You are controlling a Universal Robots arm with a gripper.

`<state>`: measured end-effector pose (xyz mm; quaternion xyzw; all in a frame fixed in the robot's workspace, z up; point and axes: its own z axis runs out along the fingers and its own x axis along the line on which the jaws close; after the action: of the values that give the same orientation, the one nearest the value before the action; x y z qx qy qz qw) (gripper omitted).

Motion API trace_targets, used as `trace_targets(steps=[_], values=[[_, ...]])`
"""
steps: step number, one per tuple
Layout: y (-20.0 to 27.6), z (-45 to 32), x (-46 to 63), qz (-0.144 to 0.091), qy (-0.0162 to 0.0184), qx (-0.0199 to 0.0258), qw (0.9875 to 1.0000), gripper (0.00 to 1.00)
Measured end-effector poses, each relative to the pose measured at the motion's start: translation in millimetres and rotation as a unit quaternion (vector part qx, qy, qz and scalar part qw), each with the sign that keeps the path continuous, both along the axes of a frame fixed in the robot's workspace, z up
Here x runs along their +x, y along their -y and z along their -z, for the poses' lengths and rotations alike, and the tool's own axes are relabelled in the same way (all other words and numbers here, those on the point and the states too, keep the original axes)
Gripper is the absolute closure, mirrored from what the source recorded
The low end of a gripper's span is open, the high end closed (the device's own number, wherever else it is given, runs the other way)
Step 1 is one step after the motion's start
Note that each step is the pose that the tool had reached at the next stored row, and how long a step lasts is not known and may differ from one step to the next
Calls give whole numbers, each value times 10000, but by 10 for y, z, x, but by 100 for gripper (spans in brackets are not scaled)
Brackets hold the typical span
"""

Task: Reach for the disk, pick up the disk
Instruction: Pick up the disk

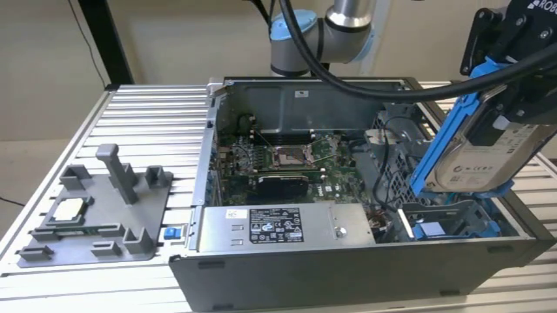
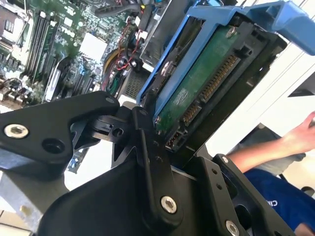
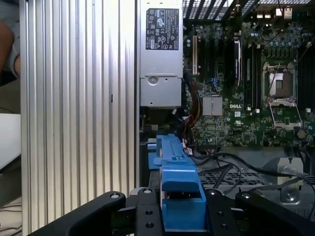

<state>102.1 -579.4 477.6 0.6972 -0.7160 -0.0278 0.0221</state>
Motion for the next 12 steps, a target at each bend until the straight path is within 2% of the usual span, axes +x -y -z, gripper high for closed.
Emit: trace_targets(steps=[2, 5, 8, 12], values=[[2, 11, 1, 0, 4, 9, 10000, 100], [8, 42, 1, -1, 32, 49, 10000, 100], [9, 64, 1, -1, 71, 106, 9999, 100], [36, 100, 4, 0, 94, 192, 9998, 100]])
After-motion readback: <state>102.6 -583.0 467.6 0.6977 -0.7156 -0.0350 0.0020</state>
